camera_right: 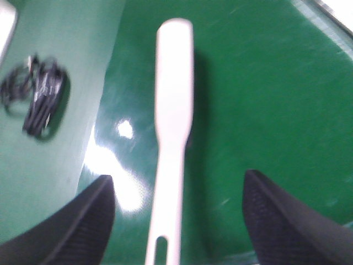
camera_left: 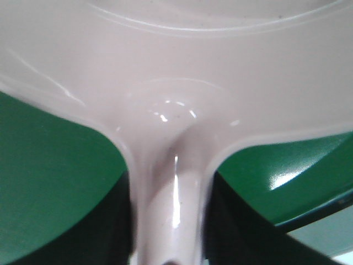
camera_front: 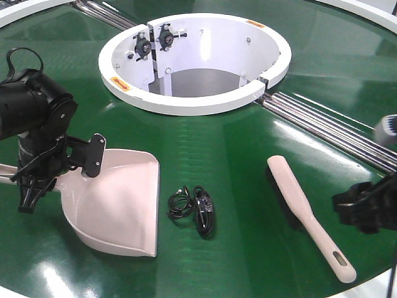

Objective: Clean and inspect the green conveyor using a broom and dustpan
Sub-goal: 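Lower the right gripper onto the cream brush handle and grasp it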

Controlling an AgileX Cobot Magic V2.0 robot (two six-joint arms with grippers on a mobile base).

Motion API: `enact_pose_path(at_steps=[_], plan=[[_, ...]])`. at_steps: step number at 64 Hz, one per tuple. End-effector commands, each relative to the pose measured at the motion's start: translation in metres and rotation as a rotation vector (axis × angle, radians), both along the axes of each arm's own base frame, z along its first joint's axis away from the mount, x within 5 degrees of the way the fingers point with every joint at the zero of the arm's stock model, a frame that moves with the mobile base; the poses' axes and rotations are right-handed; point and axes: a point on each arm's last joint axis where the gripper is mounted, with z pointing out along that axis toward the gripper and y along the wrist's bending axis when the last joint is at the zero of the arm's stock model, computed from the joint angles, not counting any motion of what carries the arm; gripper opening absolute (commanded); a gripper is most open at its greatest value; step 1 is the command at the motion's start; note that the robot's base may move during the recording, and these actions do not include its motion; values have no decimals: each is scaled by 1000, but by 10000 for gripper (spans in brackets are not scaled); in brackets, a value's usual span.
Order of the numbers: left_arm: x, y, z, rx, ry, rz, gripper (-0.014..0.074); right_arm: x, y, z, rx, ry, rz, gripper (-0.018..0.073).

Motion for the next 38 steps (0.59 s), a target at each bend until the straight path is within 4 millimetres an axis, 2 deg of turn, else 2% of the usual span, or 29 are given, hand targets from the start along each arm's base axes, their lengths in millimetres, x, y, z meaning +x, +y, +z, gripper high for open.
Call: enact_pose_path(at_steps=[1,20,38], plan=[[-4,-2,20,5,-29,-12,-6,11,8,9,-11,-15,-1,510],[-4,-2,20,5,-29,-12,-6,49,17,-4,-78,173,-17,510],[-4,-2,20,5,-29,-12,-6,76,26,-22,-107,313,2,510]])
